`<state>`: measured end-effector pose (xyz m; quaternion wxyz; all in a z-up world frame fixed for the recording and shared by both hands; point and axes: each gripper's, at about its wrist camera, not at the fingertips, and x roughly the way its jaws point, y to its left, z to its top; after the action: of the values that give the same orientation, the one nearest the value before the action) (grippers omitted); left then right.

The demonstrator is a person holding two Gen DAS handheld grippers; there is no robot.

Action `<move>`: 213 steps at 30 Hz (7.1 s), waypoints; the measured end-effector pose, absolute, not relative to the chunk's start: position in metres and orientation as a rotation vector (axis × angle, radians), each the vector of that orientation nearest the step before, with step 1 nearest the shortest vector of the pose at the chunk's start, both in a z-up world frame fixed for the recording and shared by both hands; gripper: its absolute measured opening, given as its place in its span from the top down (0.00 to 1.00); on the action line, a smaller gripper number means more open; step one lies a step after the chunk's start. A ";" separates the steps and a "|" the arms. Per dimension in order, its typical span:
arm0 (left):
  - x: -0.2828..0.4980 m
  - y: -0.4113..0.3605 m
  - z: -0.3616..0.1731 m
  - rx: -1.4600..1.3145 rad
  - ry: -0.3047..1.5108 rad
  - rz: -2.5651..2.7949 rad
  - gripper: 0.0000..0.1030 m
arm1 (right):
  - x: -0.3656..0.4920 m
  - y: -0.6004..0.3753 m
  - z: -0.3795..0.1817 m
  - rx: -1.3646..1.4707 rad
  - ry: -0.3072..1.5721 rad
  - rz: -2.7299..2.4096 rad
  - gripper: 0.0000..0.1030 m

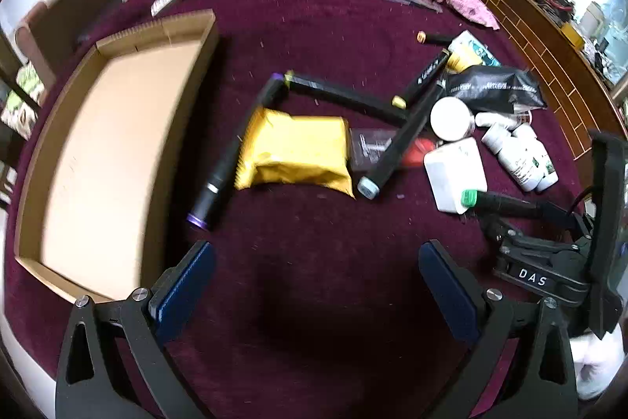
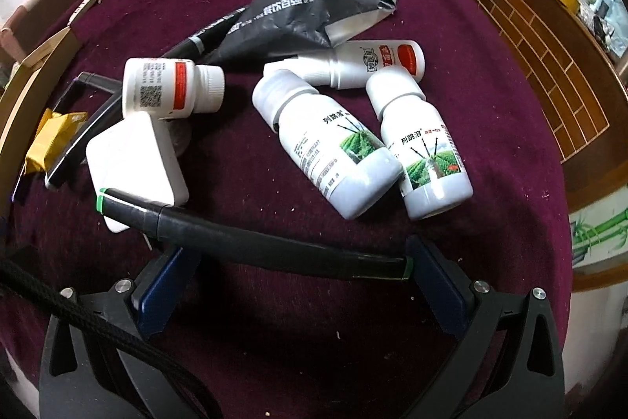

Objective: Organize objects
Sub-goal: 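Grasp the black purple-capped marker with the left tool, then lift the marker toward the cardboard tray with the left tool while the right tool grasps the white charger, then carry the marker with the left tool while the right tool carries the charger into the tray, then open the left tool to drop the marker while the right tool releases the charger, then grasp the yellow packet with the left tool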

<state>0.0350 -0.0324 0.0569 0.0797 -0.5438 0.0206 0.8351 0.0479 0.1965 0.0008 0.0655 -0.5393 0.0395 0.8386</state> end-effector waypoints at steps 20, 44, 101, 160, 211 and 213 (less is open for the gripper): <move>-0.044 0.044 0.043 -1.530 0.427 2.282 0.51 | 0.090 0.227 0.048 -1.584 0.310 2.509 0.10; -0.020 0.063 0.053 -1.581 0.299 2.178 0.89 | 0.098 0.250 0.041 -1.596 0.438 2.434 0.10; 0.047 -0.148 0.098 -1.431 -0.314 2.435 0.89 | -0.004 0.163 0.016 -1.897 0.482 2.432 0.58; -0.161 -0.263 0.007 -1.570 -0.731 2.320 0.89 | -0.210 -0.054 0.047 -2.021 0.522 2.532 0.51; -0.101 -0.214 0.079 -1.495 -0.511 2.310 0.61 | -0.029 0.153 0.069 -1.673 1.192 2.361 0.45; -0.085 -0.193 0.082 -1.511 -0.485 2.273 0.59 | -0.017 0.166 0.065 -1.675 1.201 2.363 0.45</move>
<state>-0.0848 -0.1933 0.0821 0.1835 -0.5359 -0.1718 0.8060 -0.0169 0.1662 0.0651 0.0029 -0.5342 0.3831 0.7535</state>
